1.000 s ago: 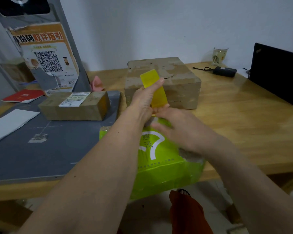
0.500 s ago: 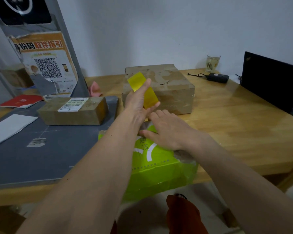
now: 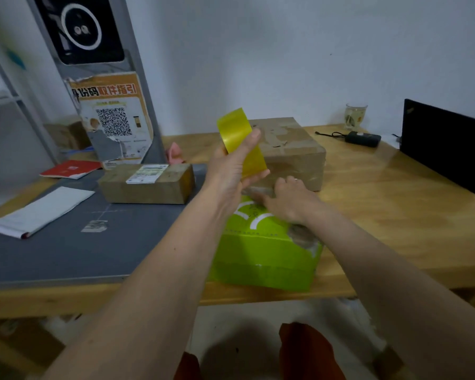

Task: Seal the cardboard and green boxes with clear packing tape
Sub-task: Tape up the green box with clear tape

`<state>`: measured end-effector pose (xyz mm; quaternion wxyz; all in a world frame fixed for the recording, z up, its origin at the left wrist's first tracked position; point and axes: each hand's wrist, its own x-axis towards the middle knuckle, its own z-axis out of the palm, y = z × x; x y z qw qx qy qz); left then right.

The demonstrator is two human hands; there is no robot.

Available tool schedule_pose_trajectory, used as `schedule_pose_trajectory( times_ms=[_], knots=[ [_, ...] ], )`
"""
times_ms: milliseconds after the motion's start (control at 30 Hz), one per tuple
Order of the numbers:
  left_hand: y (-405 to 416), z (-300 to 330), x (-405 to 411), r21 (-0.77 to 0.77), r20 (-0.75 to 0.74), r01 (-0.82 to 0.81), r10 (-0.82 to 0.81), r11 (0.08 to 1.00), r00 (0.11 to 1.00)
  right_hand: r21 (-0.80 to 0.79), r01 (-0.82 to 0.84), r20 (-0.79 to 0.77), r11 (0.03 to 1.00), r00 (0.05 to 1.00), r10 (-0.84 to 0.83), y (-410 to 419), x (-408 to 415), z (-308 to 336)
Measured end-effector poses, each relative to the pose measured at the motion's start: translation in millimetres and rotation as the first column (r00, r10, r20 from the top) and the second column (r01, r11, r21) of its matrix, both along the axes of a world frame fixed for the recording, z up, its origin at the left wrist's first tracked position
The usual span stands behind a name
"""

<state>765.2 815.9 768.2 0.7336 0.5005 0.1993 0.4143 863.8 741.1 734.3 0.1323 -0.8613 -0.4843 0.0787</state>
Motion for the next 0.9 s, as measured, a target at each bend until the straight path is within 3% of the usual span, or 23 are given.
schedule_pose_trajectory(
  times_ms=[133, 300, 567, 667, 800, 900],
  knots=[
    [-6.7, -13.7, -9.4, 0.010, -0.004, -0.008, 0.008, 1.000, 1.000, 0.159, 0.012, -0.197, 0.987, 0.980, 0.020, -0.1, 17.0, -10.7],
    [-13.9, -30.7, -13.4, -0.044, -0.035, -0.040, 0.039, 0.998, 0.999, 0.231, 0.103, -0.439, 0.967, 0.898, 0.009, 2.5, 25.8, -17.1],
    [-20.1, -32.9, -16.3, 0.004, -0.082, -0.054, 0.055, 0.999, 0.995, 0.339, 0.286, -0.764, 0.896, 0.640, 0.085, -3.2, 25.4, -20.3],
    [-21.5, -33.4, -16.6, 0.023, -0.109, -0.036, 0.038, 0.999, 0.993, 0.339, 0.282, -0.822, 0.897, 0.554, 0.136, -6.5, 24.4, -23.6],
    [-23.7, -31.9, -18.3, 0.005, -0.104, -0.034, 0.035, 0.999, 0.994, 0.318, 0.261, -0.820, 0.912, 0.559, 0.126, -6.8, 24.9, -22.7],
    [-25.7, -30.0, -20.7, -0.015, -0.082, -0.039, 0.038, 0.999, 0.996, 0.335, 0.285, -0.851, 0.898, 0.501, 0.158, -9.2, 22.6, -21.6]
  ],
)
